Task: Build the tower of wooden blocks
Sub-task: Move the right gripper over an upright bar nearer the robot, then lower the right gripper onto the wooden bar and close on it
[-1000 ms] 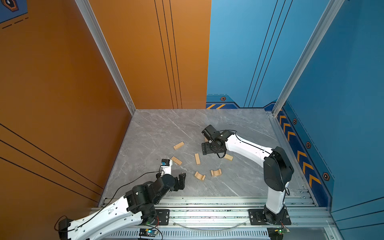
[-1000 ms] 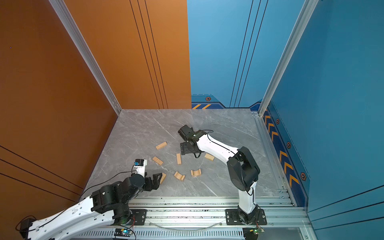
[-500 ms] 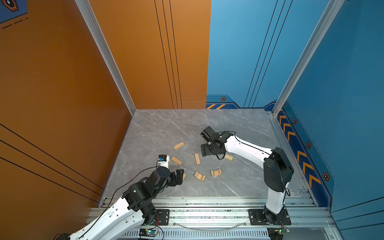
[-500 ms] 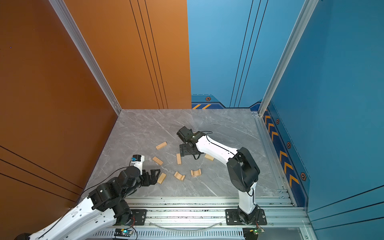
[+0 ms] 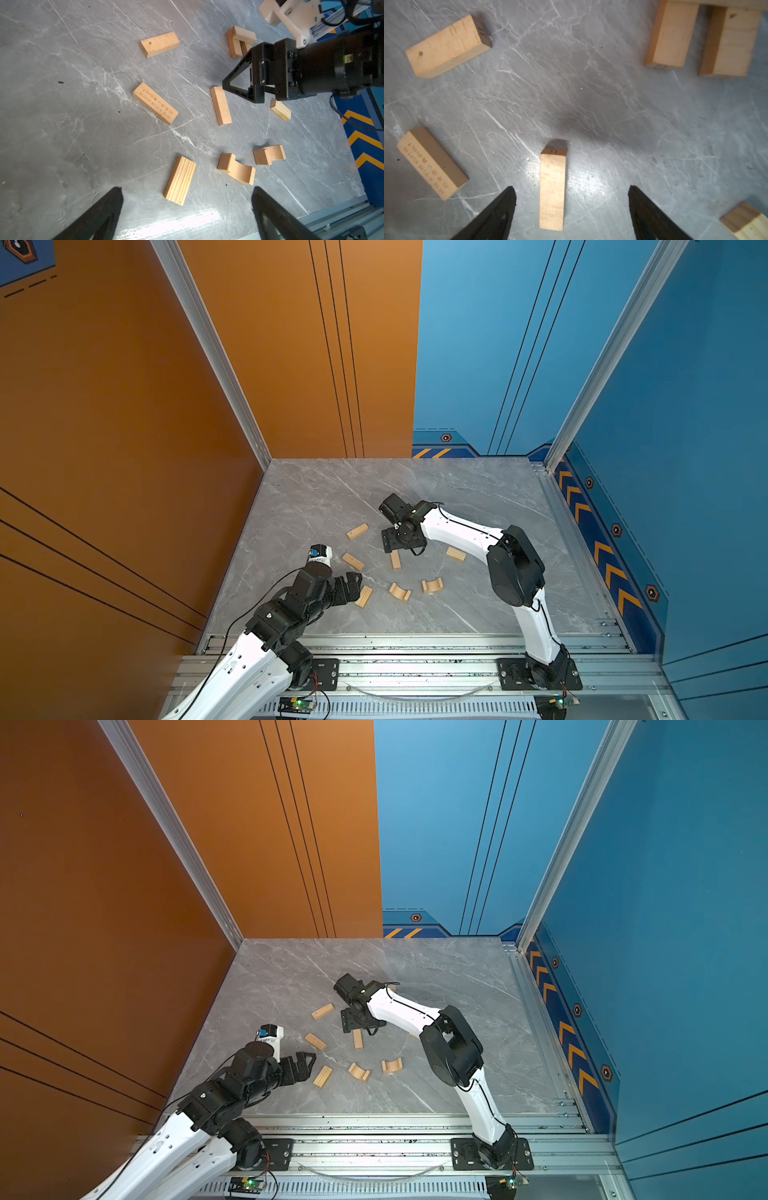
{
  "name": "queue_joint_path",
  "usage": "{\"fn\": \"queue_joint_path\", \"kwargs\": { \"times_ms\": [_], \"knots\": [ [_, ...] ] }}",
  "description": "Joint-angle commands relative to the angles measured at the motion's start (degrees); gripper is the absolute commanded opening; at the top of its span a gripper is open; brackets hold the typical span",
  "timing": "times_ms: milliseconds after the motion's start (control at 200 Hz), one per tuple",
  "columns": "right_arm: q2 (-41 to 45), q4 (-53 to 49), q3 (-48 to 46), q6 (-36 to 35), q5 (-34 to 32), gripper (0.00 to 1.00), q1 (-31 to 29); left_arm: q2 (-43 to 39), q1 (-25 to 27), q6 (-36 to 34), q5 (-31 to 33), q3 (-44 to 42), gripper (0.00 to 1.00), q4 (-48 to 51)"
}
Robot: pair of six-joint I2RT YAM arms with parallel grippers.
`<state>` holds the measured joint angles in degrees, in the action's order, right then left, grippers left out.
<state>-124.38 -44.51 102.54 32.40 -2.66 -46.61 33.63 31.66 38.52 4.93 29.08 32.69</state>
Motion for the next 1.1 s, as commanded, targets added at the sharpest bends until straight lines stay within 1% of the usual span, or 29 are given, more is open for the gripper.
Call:
{"fn": "queue_joint_path", "kwargs": {
  "times_ms": [0,250,556,751,816,841,1096],
  "knots": [
    [-1.4,-2.6,3.3,-0.8,1.1,0.86,-0.3,0.9,-2.1,-1.7,-3.7,1.8,0.98,-1.5],
    [-4.8,-3.5,5.7,-0.9,1.8,0.86,-1.0,2.9,-5.2,-2.4,-6.7,1.6,0.98,-3.1],
    [-5.4,-5.2,5.2,-2.4,0.0,0.86,-2.2,3.7,-6.3,-2.5,-8.1,1.6,0.98,-4.5],
    [-3.8,-5.3,1.4,-3.1,-1.9,0.87,-2.9,4.4,-6.4,-2.5,-8.5,1.6,0.98,-5.3],
    [-3.3,-5.3,0.8,-3.2,-2.9,0.87,-2.6,4.8,-6.5,-2.4,-8.7,1.7,0.98,-5.8],
    [-3.1,-5.4,-1.1,-3.2,-3.1,0.87,-2.4,5.0,-6.5,-2.4,-8.8,1.6,0.98,-5.9],
    [0.7,-5.4,-7.5,-4.1,-6.3,0.87,-0.8,5.5,-6.4,-2.5,-9.4,2.5,0.98,-6.4]
  ]
}}
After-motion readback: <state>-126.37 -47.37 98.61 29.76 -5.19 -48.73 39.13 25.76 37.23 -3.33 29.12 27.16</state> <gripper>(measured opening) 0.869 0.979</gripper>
